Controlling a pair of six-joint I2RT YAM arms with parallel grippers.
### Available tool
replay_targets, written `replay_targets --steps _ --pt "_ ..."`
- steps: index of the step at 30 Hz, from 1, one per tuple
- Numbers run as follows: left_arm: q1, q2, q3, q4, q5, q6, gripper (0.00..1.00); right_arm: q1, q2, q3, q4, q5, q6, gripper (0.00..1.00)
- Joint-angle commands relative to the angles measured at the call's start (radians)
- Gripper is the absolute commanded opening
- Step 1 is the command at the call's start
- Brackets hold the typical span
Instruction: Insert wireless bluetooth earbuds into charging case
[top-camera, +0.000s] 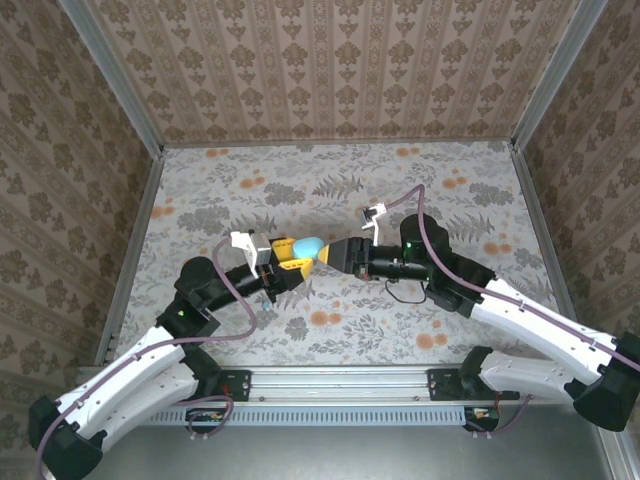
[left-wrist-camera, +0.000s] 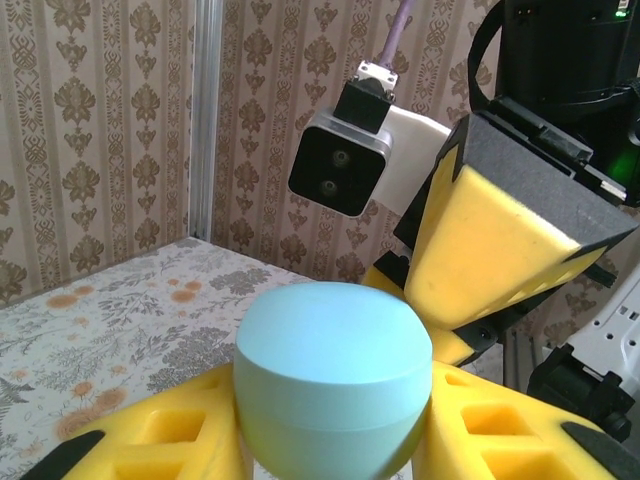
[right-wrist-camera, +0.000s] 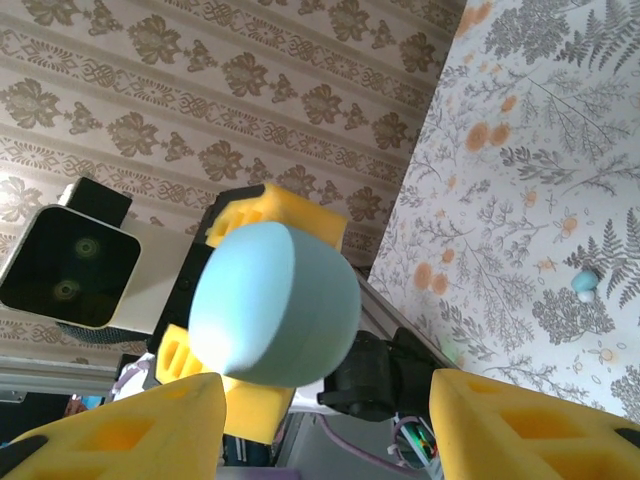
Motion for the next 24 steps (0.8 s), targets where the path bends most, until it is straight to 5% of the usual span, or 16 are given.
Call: replay_targets --steps 1,16,24 --pt "0.003 -0.006 0.014 0.007 0.03 -0.02 0.36 0.005 0.015 0.051 -0.007 -0.016 -0.034 0.57" --pt "0.004 -0.005 0.03 -0.047 0.081 -0.013 0.29 -0.027 0.025 0.127 -0.079 0.022 -0.08 0.59" --pt "0.014 -0.016 0.05 -0.106 0.082 -0.004 0.29 0.017 -0.073 0.189 -0.407 0.088 -0.5 0.6"
